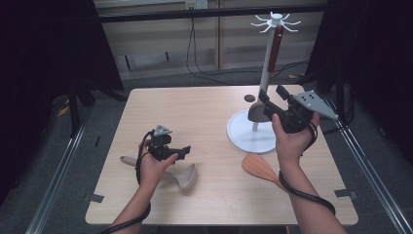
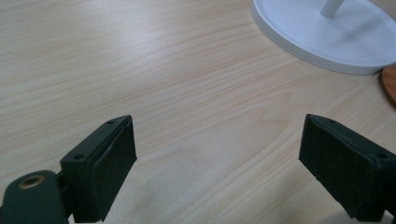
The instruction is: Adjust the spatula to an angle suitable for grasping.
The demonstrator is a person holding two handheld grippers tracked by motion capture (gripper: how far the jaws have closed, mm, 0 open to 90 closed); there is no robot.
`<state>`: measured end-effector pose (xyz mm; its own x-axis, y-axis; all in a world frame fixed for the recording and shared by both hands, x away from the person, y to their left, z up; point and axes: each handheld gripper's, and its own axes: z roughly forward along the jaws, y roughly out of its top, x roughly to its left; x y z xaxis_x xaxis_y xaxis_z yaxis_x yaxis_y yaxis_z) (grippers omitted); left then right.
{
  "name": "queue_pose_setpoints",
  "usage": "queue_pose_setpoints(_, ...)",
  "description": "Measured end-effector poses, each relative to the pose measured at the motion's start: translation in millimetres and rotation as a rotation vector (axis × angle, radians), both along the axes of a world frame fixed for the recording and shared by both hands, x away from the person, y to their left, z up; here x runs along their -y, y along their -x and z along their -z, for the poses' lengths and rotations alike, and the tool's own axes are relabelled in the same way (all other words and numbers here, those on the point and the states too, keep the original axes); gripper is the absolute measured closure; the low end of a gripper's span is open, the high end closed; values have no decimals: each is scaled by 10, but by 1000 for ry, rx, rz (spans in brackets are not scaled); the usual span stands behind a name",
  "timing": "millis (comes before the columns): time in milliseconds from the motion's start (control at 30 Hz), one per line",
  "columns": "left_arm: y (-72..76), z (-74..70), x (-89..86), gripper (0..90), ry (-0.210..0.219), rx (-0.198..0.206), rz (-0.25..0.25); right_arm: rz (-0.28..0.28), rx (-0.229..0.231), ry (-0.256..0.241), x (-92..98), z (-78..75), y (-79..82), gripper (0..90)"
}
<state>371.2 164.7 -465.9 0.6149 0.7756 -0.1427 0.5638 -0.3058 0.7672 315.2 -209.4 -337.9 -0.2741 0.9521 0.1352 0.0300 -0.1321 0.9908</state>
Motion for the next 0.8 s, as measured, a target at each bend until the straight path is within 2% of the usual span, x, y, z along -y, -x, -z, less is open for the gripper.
queue_pose_setpoints(33, -1, 2, 4, 109, 1, -1, -1, -8, -8, -4, 9, -9, -1, 377)
queue_pose_setpoints(267, -4, 3, 19, 109, -5, 0, 5, -5, 20, -2, 49, -6, 15, 323)
queue_pose_setpoints(467, -7, 8, 49, 109, -9, -2, 11, -1, 16, -10, 112, 13, 10, 288)
queue_pose_setpoints(533, -5, 20, 58, 109, 1, -5, 15, -1, 27, -15, 130, 21, 2, 271)
queue_pose_setpoints(733, -6, 4, 54, 109, -4, -2, 19, -15, 62, -37, 166, -25, -16, 240)
queue_pose_setpoints(800, -7, 7, 65, 109, -2, -1, 18, 2, 73, -36, 171, -61, -18, 230)
